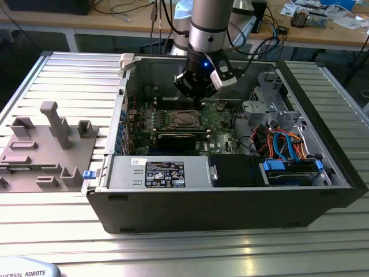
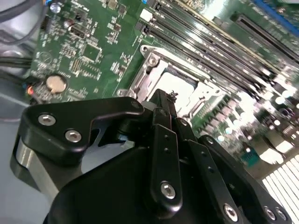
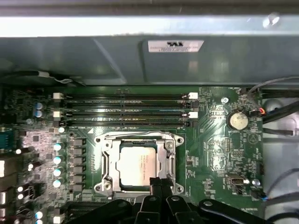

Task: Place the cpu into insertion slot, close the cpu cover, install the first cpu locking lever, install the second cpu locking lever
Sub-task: 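Install the first cpu locking lever, then install the second cpu locking lever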

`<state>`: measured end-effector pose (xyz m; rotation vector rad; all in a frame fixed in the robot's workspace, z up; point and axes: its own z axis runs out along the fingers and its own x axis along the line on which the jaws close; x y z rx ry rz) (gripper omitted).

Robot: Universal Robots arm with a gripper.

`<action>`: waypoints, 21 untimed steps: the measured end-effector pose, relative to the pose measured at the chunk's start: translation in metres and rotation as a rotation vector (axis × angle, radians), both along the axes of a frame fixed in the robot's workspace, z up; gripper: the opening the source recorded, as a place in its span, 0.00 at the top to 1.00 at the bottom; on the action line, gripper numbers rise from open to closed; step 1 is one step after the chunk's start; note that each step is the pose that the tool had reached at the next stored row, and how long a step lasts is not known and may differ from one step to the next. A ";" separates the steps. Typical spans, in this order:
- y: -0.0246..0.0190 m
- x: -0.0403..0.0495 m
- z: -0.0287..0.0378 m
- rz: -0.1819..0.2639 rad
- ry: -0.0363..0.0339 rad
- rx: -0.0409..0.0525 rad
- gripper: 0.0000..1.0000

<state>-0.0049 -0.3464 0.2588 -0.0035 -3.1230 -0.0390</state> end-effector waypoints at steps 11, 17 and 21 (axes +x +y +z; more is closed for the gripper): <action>-0.0002 0.0000 0.0015 0.000 0.0000 0.0011 0.89; -0.0021 0.0000 0.0016 0.000 0.0001 0.0009 0.89; -0.0280 0.0000 -0.0004 0.000 -0.0001 0.0038 0.89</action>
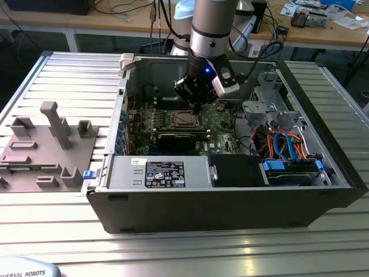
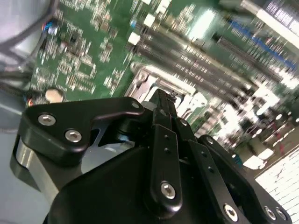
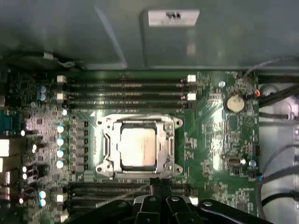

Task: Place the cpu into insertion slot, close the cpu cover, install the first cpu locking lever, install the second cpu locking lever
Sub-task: 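Install the second cpu locking lever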

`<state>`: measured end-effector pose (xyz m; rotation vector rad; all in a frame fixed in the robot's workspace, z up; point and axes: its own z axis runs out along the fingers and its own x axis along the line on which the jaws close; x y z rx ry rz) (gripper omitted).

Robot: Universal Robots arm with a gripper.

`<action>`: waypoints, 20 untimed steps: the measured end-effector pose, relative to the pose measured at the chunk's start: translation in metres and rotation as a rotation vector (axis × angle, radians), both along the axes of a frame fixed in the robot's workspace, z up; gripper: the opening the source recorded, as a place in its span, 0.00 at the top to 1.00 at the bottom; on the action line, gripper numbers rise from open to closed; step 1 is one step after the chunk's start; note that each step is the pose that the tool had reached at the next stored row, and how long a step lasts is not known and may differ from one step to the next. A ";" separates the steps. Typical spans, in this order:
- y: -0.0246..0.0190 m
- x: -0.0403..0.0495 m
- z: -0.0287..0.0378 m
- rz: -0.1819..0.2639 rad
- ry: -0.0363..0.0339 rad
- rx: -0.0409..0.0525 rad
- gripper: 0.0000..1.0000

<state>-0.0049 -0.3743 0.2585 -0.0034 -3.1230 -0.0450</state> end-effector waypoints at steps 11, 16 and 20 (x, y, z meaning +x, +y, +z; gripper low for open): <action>-0.0400 -0.0016 -0.0075 0.000 -0.0001 0.0873 0.89; -0.0404 -0.0240 -0.0162 0.000 0.0000 0.1051 0.89; -0.0396 -0.0390 -0.0232 0.000 0.0000 0.1058 0.89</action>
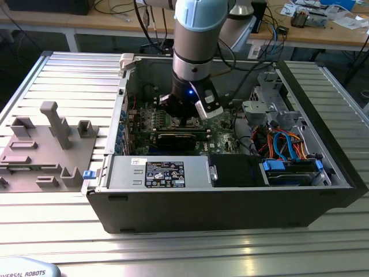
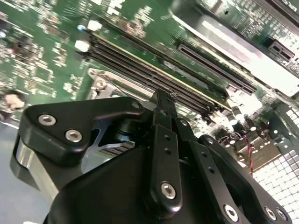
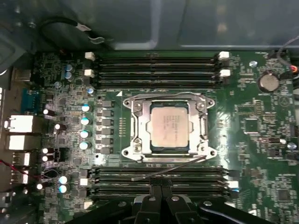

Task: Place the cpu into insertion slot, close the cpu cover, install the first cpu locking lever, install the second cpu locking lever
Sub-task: 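Install the second cpu locking lever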

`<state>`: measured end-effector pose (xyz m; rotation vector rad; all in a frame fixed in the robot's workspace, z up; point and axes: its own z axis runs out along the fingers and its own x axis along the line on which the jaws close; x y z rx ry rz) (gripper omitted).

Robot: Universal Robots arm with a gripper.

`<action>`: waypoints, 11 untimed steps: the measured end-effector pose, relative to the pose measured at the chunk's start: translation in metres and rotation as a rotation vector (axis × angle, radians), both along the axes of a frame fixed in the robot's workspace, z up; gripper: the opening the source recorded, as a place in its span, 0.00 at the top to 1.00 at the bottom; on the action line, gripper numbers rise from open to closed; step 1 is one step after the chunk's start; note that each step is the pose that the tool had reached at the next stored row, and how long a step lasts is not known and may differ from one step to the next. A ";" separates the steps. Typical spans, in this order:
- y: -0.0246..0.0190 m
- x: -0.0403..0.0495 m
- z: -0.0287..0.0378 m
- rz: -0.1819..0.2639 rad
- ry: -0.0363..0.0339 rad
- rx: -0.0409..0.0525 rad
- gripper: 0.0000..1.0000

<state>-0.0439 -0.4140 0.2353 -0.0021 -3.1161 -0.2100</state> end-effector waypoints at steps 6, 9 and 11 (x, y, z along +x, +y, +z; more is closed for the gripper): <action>0.0000 -0.0050 -0.0029 0.000 -0.0003 0.0011 0.89; -0.0031 0.0021 -0.0025 0.000 0.0000 0.0011 0.89; -0.0041 0.0071 0.0019 0.000 0.0002 0.0064 0.89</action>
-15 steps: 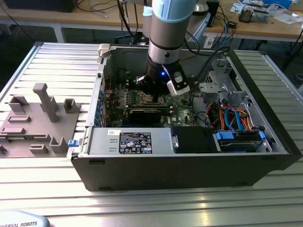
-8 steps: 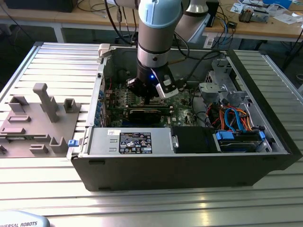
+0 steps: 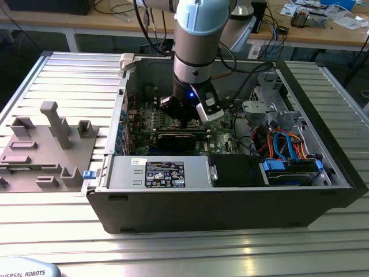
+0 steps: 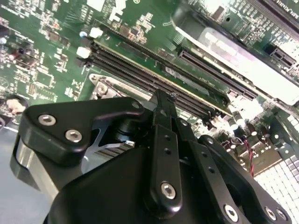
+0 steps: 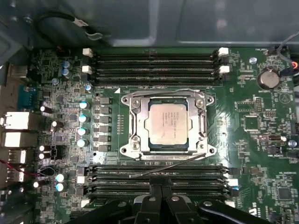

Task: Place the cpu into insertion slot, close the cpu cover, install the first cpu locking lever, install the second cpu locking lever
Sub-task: 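Install the second cpu locking lever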

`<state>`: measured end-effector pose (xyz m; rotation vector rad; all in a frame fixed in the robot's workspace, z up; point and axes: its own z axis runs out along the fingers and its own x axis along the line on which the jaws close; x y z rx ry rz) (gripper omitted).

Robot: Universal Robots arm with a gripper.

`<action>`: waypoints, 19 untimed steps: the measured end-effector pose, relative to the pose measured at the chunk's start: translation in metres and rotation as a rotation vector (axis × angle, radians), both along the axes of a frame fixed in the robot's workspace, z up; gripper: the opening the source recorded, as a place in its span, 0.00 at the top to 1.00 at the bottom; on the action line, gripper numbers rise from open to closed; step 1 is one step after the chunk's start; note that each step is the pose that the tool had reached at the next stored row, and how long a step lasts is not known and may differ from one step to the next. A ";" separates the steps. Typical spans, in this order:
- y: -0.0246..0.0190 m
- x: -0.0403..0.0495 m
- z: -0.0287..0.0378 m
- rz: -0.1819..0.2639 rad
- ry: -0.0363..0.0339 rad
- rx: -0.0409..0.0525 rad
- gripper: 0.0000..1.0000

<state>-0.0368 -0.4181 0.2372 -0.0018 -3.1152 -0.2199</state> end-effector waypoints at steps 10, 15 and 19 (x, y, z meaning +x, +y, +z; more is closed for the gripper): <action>0.0026 0.0000 0.0078 0.000 -0.0001 0.0461 0.89; 0.0034 -0.0059 -0.0045 0.000 0.0000 0.0461 0.89; 0.0038 -0.0152 -0.0143 0.000 0.0001 0.0459 0.89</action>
